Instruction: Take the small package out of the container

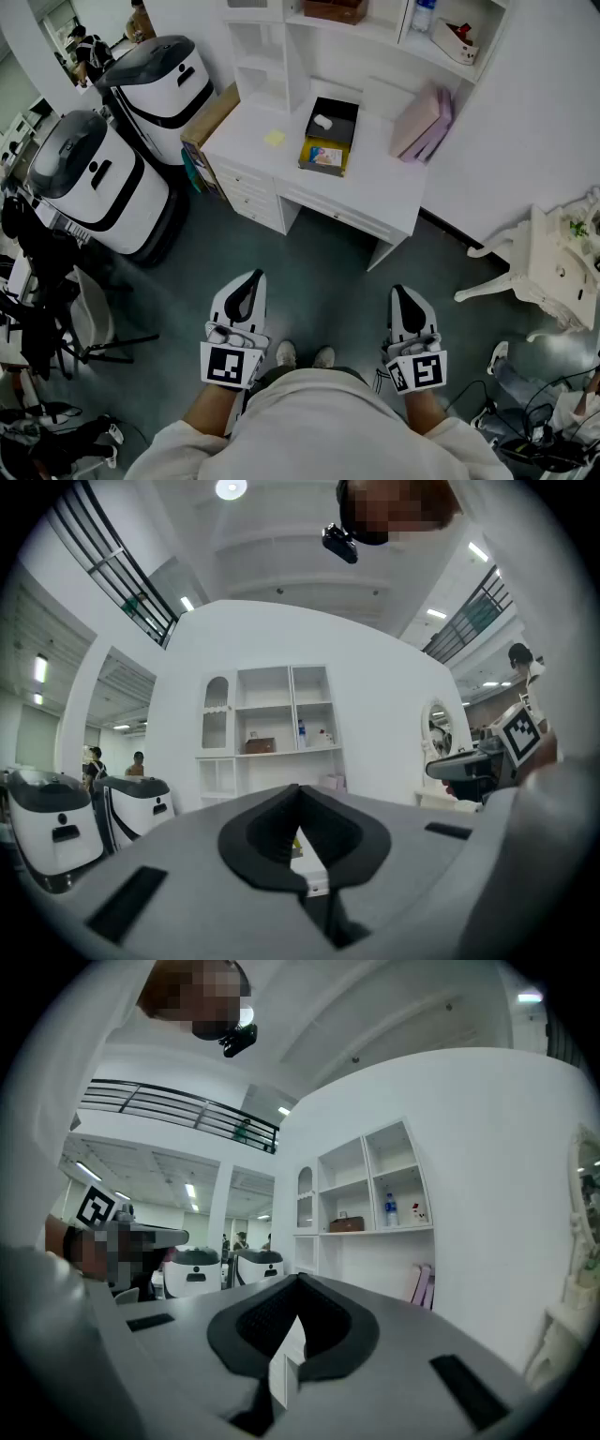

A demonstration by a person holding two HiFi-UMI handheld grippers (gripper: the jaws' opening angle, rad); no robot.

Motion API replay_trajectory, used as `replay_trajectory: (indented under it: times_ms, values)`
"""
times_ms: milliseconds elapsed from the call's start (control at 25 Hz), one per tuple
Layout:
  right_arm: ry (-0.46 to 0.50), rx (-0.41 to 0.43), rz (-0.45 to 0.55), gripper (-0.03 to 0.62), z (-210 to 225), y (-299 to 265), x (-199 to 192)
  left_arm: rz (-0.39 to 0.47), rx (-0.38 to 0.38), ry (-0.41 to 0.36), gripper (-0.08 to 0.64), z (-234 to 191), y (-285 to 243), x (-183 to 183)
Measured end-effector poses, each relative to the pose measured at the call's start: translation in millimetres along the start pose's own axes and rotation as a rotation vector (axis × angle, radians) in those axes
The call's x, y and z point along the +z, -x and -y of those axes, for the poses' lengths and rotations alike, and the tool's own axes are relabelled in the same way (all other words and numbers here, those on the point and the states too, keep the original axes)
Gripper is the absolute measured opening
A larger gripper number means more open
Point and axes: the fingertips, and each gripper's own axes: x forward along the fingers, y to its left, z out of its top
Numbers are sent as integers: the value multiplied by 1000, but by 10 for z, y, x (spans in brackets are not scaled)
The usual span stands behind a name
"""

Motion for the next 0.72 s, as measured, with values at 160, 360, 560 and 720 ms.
replay_trajectory:
  times_ms: [160,360,560,720]
  values:
    - [-1,4,1,25,-11,6,3,-21,4,-1,7,-3,12,-18]
    - [-4,8,-1,25,-12,23,-16,11,10,5,7,12,14,7]
    - [-21,28,5,25,9,38,-10,2,8,3,8,59,9,-8]
    - [-44,37,12,25,46,49,-17,26,-6,7,8,107,-26,25]
